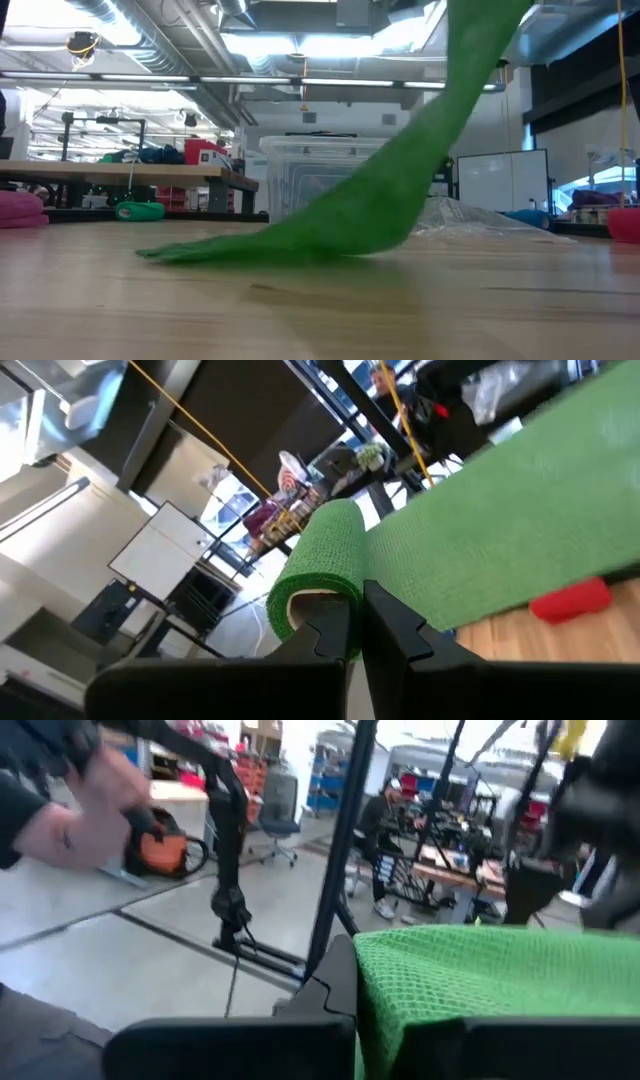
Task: Roll bandage
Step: Roll the green bandage
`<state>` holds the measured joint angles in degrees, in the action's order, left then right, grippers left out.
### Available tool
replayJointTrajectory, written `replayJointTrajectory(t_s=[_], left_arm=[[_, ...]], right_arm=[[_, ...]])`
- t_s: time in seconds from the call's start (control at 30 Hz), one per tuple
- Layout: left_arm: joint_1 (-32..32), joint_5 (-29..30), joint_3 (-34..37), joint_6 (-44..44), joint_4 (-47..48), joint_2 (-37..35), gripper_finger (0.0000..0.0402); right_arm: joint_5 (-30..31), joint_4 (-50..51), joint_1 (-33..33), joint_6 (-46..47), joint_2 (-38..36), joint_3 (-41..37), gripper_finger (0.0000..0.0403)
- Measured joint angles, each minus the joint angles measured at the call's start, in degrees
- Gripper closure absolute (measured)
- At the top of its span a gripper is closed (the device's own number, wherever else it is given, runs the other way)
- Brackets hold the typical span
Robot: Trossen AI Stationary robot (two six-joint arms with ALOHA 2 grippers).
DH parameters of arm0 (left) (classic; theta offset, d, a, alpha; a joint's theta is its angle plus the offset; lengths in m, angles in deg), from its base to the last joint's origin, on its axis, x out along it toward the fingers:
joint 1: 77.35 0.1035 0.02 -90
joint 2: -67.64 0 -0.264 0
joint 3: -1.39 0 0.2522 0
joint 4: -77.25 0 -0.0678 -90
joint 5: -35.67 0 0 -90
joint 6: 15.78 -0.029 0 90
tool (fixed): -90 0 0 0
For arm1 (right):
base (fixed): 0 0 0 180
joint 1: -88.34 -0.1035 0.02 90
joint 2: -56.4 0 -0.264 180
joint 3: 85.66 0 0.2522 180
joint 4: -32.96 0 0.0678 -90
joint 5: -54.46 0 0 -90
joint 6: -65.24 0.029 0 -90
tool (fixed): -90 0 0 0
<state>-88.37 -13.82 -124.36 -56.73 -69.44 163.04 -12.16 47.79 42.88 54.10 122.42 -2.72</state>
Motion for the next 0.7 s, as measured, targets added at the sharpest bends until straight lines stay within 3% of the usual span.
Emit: replayJointTrajectory(t_s=[0.4, 0.7], left_arm=[[0.06, 0.64, 13.47, -2.40, -13.09, 0.00, 0.0401], [-2.22, 0.62, 19.16, -0.66, -13.22, 0.00, 0.0401]], right_arm=[[-2.45, -0.75, -1.08, -1.06, 3.26, 5.74, 0.0402], [-1.79, -0.65, -1.01, -5.12, 5.01, 13.28, 0.0402]])
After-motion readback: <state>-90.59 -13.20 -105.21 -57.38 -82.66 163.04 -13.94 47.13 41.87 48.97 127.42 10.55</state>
